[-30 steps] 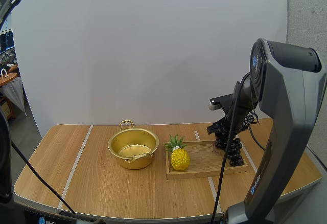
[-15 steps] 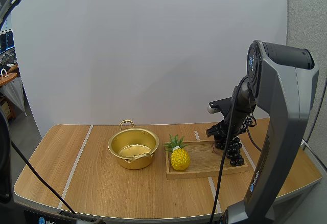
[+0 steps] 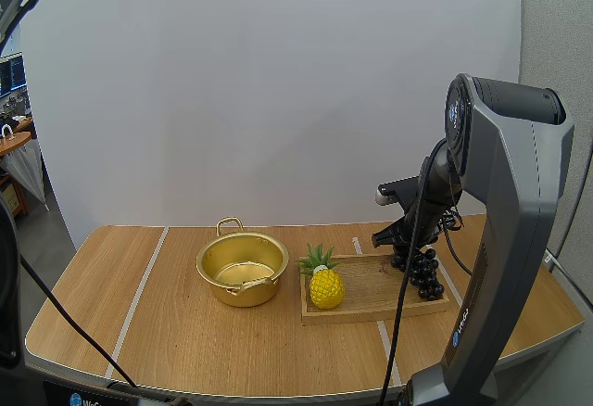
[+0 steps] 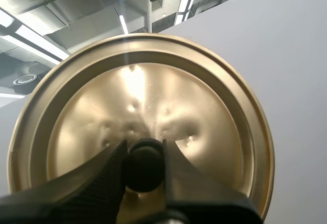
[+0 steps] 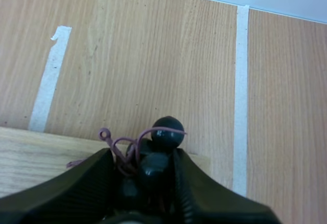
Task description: Open the pot, put the grape inside, and close it
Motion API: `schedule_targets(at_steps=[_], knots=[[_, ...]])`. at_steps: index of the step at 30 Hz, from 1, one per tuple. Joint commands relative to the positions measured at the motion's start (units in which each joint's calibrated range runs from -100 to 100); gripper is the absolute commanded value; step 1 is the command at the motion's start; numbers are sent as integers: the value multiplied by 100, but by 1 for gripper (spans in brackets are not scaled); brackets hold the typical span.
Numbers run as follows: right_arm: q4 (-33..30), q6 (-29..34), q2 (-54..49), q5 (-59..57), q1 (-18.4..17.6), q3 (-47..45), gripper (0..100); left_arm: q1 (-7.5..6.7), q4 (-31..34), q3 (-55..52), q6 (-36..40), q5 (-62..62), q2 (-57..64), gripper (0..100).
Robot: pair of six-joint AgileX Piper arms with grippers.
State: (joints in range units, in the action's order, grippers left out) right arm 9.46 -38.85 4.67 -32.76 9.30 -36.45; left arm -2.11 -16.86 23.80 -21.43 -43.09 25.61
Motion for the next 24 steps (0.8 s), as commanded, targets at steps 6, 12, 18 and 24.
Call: schedule_targets(at_steps=[6,12,18,24], knots=[[12,-31,-657,-700,21,-56,0,-17,-15,53,87,342,40,0],[37,-31,-1445,-1035,21,-56,0,-17,-15,53,87,342,40,0],[168,-31,-2215,-1612,21,-56,0,-17,-15,53,87,342,40,0],[570,-193,-2989,-2162,-64,-51,0,-17,-15,53,87,342,40,0]])
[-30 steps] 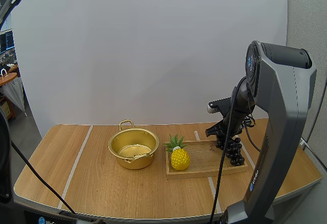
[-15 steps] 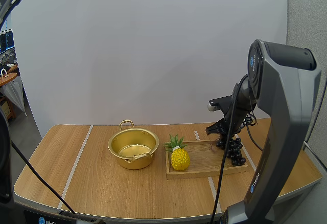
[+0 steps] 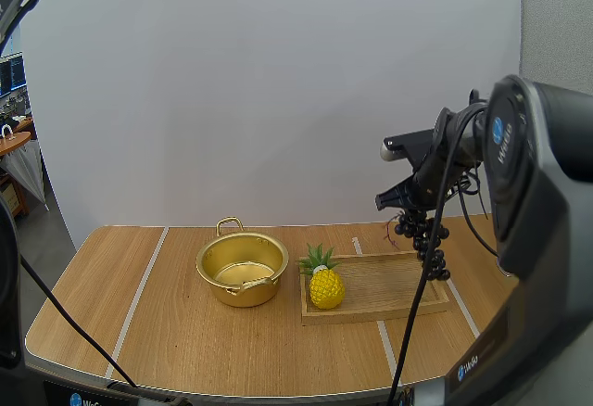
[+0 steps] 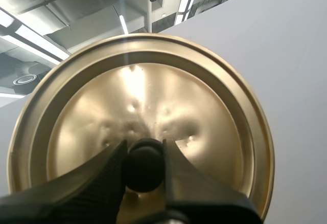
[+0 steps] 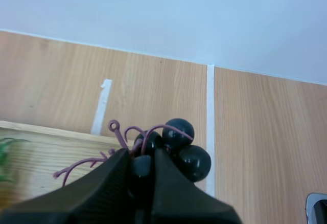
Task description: Open the pot, put the grape inside, and close it
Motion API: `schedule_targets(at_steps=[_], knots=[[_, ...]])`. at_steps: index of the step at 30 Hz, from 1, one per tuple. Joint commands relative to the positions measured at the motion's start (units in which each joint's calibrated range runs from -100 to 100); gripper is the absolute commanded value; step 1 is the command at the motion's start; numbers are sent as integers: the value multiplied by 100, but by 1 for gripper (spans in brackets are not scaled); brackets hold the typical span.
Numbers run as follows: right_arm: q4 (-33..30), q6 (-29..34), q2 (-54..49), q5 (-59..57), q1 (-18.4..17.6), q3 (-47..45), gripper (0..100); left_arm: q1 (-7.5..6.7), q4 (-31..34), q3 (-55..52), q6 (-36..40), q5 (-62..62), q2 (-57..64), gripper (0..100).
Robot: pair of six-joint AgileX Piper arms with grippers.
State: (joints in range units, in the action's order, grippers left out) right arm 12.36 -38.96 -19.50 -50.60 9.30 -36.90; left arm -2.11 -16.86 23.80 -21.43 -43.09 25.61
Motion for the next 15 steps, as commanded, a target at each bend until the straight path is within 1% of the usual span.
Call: schedule_targets(at_steps=[1,6,7,11,15], knots=[[345,-241,-691,-493,-130,-7,0,-17,-15,53,87,342,40,0],[369,-242,-1121,-681,-629,-7,0,-17,-15,53,87,342,40,0],[369,-222,-1194,-718,-778,19,0,-17,-15,53,87,342,40,0],[369,34,-1211,-1227,-1236,343,0,-17,-15,53,87,342,40,0],[369,235,-1211,-1315,-1793,736,0,-17,-15,53,87,342,40,0]])
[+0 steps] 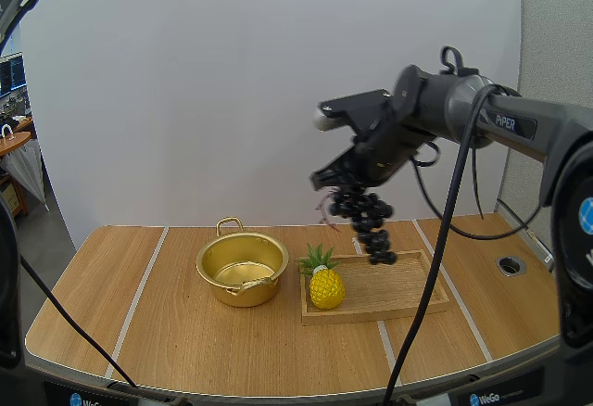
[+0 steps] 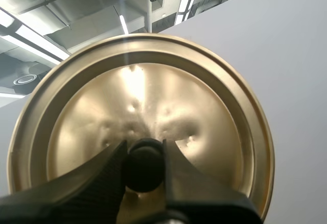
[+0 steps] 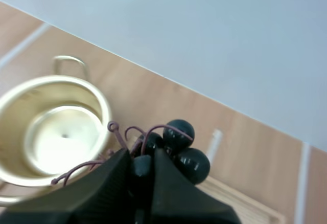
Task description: Open the pot, put the grape inside, and close it
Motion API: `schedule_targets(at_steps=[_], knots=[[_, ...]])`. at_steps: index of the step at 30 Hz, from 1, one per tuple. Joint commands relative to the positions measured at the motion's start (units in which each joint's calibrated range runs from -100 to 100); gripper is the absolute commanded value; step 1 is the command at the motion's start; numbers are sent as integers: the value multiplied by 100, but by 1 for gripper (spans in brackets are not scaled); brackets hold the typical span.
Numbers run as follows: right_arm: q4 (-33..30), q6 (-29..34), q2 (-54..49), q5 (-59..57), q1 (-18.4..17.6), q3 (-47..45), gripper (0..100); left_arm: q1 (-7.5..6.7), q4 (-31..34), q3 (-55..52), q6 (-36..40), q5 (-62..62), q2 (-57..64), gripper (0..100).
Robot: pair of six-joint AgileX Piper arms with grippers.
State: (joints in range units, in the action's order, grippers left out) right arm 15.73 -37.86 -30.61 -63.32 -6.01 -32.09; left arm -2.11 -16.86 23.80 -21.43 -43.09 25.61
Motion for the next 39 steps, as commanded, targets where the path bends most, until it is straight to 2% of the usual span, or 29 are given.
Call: schedule_targets(at_steps=[1,7,13,29,39], knots=[[32,185,-76,-43,-397,356,0,-17,-15,53,87,342,40,0],[10,479,341,-212,-969,958,0,-17,-15,53,87,342,40,0],[22,548,1052,-173,-1250,1376,0,-17,-15,53,87,342,40,0],[288,530,2804,-120,-1346,2481,0,-17,-15,53,87,342,40,0],[288,507,3388,-30,-1356,2570,0,-17,-15,53,87,342,40,0]])
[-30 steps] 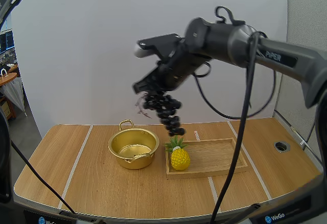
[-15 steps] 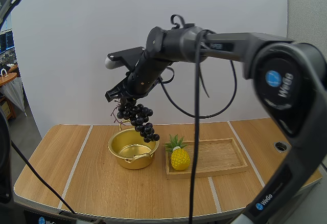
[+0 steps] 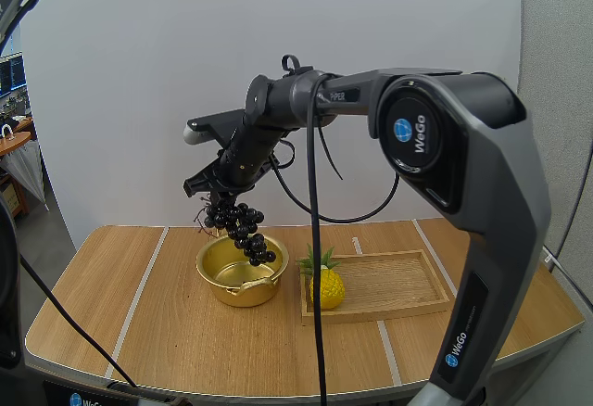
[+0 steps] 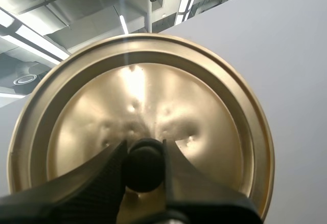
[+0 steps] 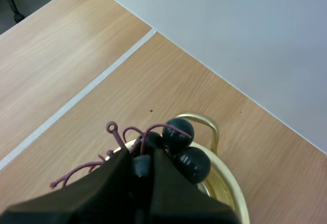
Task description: Open the pot, put the grape inside, and close it
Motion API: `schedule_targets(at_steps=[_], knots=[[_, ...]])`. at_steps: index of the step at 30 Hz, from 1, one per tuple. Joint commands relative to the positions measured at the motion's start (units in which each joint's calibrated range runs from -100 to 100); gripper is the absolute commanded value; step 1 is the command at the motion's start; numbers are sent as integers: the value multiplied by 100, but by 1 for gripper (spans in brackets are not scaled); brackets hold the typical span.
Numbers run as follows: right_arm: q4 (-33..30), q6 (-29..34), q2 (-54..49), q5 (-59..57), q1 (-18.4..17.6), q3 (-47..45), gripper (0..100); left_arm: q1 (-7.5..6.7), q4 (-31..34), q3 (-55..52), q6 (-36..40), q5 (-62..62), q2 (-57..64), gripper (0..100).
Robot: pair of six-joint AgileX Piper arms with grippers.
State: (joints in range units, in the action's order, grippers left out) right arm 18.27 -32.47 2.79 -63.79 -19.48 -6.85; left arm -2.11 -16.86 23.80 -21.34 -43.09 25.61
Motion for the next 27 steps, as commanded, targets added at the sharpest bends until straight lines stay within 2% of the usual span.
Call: schedule_targets(at_steps=[1,11,18,27], knots=[[12,-31,81,-50,-9,46,0,-17,-15,53,77,342,40,0],[-112,-31,461,-303,-9,17,0,-17,-15,53,77,342,40,0],[-407,-31,707,-303,-9,-343,0,-17,-15,53,77,342,40,0],[-395,-31,1011,250,-9,-553,0,-17,-15,53,77,342,40,0]])
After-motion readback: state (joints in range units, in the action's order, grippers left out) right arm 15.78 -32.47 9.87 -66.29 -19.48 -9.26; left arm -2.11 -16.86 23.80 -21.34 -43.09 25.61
